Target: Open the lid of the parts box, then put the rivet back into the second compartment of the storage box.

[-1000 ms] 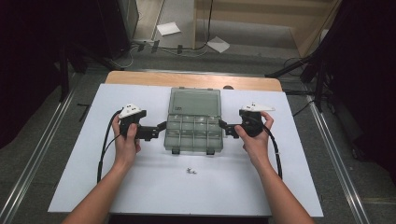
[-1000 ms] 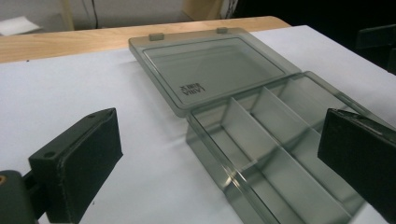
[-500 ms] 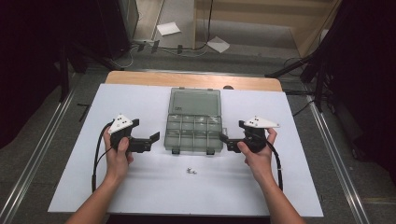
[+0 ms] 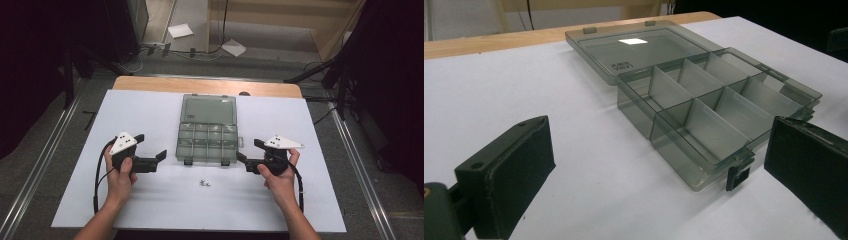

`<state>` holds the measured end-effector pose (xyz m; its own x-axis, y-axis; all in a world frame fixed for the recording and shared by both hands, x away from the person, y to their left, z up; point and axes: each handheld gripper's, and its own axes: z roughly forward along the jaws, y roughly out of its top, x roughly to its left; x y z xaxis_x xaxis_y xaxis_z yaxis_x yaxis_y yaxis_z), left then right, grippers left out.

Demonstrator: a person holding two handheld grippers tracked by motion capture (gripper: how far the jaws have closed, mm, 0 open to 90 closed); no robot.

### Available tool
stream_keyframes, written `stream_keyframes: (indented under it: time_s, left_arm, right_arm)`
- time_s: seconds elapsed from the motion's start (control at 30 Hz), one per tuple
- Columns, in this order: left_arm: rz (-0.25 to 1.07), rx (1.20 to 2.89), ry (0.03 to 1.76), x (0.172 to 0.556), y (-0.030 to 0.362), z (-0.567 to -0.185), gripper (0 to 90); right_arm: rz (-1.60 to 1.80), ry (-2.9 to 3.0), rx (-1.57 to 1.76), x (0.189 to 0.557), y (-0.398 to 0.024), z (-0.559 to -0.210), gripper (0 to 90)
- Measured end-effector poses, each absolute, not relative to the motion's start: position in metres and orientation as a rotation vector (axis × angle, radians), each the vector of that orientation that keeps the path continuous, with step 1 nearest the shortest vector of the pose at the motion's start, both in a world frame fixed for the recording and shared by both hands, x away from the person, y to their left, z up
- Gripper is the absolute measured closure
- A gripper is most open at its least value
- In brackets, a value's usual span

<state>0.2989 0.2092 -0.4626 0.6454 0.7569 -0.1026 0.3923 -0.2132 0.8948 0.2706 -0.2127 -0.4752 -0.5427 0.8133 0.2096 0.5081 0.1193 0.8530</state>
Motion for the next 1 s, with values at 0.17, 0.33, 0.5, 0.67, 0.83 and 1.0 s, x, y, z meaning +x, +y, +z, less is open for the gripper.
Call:
stream_keyframes:
  time_s: [0.17,0.33,0.5,0.67,0.83,1.0]
  left_arm:
    - [0.460,1.819,0.919,0.292,0.218,-0.462,0.0]
    - [0.463,1.817,0.933,0.288,0.225,-0.463,0.0]
    - [0.471,1.811,0.933,0.283,0.231,-0.463,0.0]
    - [0.469,1.805,0.940,0.280,0.235,-0.465,0.0]
    - [0.476,1.814,0.938,0.276,0.239,-0.468,0.0]
    - [0.494,1.794,0.940,0.273,0.242,-0.469,0.0]
  right_arm:
    - [1.393,2.098,1.286,0.263,-0.215,-0.474,13.7]
    - [1.407,2.121,1.271,0.259,-0.216,-0.472,13.8]
    - [1.384,2.149,1.238,0.257,-0.212,-0.468,13.9]
    - [1.355,2.179,1.208,0.256,-0.207,-0.463,15.6]
    - [1.333,2.216,1.188,0.257,-0.202,-0.463,24.2]
    - [1.302,2.300,1.124,0.255,-0.194,-0.460,31.1]
